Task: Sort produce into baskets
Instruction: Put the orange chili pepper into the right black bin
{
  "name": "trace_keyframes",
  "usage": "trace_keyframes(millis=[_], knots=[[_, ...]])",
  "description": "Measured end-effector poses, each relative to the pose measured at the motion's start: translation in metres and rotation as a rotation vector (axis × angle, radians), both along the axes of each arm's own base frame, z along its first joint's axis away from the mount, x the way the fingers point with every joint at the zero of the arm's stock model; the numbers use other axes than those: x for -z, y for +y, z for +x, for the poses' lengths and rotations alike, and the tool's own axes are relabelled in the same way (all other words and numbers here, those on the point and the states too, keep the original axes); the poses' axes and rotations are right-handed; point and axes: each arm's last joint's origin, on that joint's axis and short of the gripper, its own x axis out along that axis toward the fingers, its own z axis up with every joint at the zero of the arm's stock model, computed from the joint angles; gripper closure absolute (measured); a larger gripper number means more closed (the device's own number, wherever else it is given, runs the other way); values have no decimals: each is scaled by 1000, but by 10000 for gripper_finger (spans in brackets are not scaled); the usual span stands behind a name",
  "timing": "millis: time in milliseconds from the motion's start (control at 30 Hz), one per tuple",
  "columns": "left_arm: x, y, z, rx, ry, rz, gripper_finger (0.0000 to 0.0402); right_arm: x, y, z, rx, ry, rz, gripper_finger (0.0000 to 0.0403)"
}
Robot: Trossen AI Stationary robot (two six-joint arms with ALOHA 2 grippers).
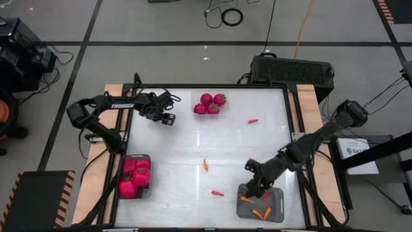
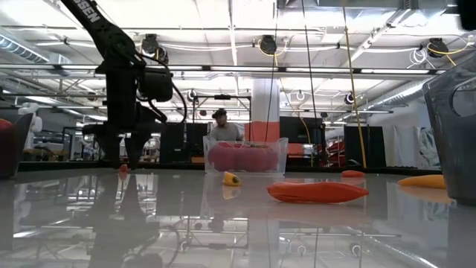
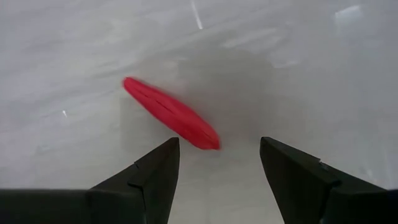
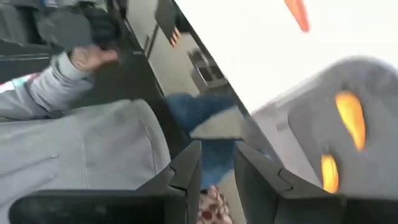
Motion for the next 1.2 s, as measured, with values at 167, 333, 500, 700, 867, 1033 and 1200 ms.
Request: trace_keyframes(millis=[167, 333, 500, 700, 867, 1033, 1200], knots=[[-4, -9, 4, 86, -8, -4, 171, 2, -22, 15, -9, -89, -111, 319], [-10, -25, 12, 182, -30, 14, 171, 16, -50, 20, 5, -19, -277, 319], [-11, -43, 21, 264, -45, 21, 171, 34, -77, 5, 91, 250, -492, 319], [-12, -57, 29, 328, -61, 38, 171, 42, -89, -3, 80, 381, -603, 291], [-12, -64, 31, 325, -58, 53, 171, 59, -89, 3, 47, 453, -638, 240], [-13, -71, 37, 340, -93, 75, 171, 90, -87, 8, -3, 563, -679, 198], [-14, -78, 42, 369, -117, 104, 171, 111, -86, 12, -42, 640, -707, 184]])
